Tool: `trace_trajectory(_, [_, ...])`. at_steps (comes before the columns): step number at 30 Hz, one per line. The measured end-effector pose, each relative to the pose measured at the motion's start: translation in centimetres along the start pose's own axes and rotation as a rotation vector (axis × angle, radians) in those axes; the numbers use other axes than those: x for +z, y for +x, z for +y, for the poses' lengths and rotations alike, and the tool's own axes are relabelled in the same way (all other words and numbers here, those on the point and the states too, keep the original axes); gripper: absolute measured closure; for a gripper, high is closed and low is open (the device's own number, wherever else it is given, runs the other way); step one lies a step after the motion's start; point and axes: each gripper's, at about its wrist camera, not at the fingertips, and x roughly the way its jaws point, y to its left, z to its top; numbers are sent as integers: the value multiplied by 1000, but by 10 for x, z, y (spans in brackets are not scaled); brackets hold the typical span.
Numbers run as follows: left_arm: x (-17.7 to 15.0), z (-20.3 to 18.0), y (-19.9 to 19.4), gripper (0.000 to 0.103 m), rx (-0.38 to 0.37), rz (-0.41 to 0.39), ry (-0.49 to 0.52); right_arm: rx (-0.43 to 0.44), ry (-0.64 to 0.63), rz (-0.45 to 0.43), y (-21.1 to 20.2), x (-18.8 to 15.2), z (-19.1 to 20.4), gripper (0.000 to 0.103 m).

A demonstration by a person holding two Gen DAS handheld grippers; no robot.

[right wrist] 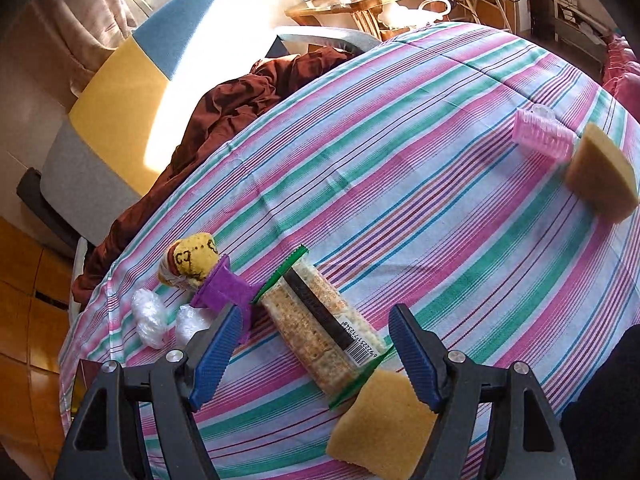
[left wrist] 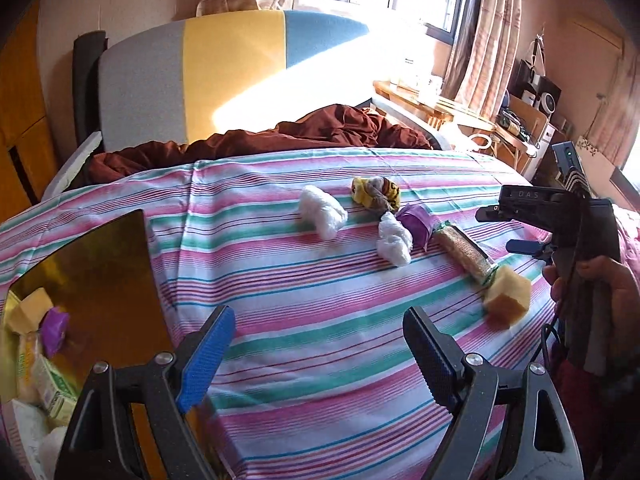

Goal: Organize objects
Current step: 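Move both tools from the gold tin back to the remaining items, then grasp the clear plastic bag bundle with the left tool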

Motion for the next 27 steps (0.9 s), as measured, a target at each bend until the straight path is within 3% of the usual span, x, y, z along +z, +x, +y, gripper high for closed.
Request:
trace_trajectory(13, [31, -45, 94, 38, -92, 109, 34, -1, 38, 14, 2, 0, -9, 26])
trace_trajectory(22, [58, -72, 145, 40, -62, 138, 102, -2, 50, 25, 5, 0, -12, 26])
trace_trajectory(27, [65, -75, 172, 57, -83, 166, 80, -8, 54, 38, 8, 0, -13, 26])
